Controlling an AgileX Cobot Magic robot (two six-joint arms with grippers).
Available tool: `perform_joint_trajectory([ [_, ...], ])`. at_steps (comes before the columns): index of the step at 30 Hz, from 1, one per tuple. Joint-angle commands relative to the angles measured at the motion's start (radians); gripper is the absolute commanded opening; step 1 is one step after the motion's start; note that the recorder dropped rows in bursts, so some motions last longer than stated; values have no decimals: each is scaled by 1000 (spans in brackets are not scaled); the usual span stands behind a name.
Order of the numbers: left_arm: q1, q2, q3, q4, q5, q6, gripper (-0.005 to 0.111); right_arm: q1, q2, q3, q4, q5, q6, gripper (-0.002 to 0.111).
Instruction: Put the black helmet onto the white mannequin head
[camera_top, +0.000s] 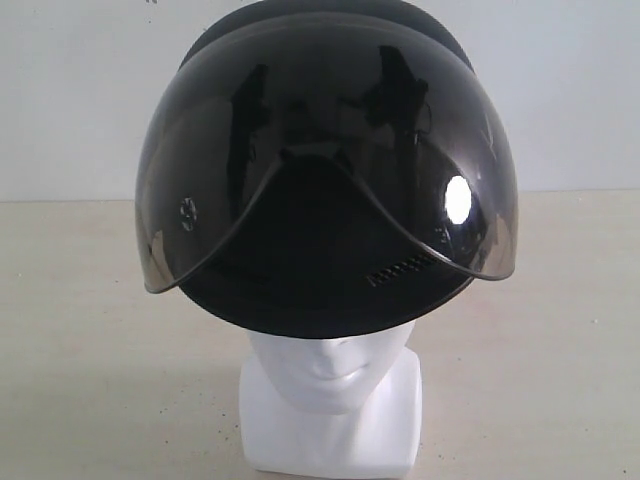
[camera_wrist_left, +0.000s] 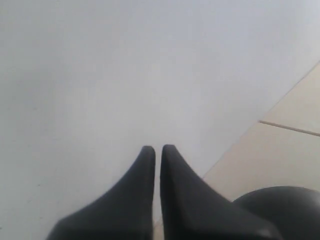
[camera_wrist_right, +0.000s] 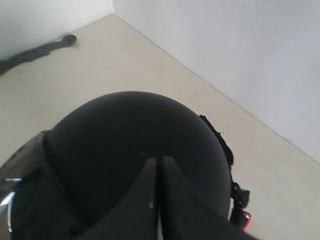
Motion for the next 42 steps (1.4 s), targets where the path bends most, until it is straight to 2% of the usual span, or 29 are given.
perform_joint_trajectory([
  [1,31,126,-125,-138,162,48,4,1,0,-24,73,-2,-22,0],
  [5,47,205,-195,-130,245,110,4,3,5,-60,133,-2,3,0],
  [9,80,273,-205,-157,344,163,4,88,12,-65,143,-2,18,0],
  [14,127,305,-205,-487,446,339,4,241,66,-65,-37,-2,101,0],
  [16,131,311,-205,-558,458,361,4,286,81,-65,-125,-2,138,0],
  [23,131,355,-205,-542,495,361,4,343,106,-65,-189,-2,169,0],
  [31,126,380,-157,-521,495,392,4,343,102,-65,-368,-2,272,0],
  [36,28,380,-156,-508,495,448,4,343,102,-65,-364,-2,273,0],
  [38,-14,380,-156,-425,495,428,4,343,102,-65,-360,-2,275,0],
  [42,-20,380,-144,-418,495,424,4,343,102,-65,-346,-2,273,0],
])
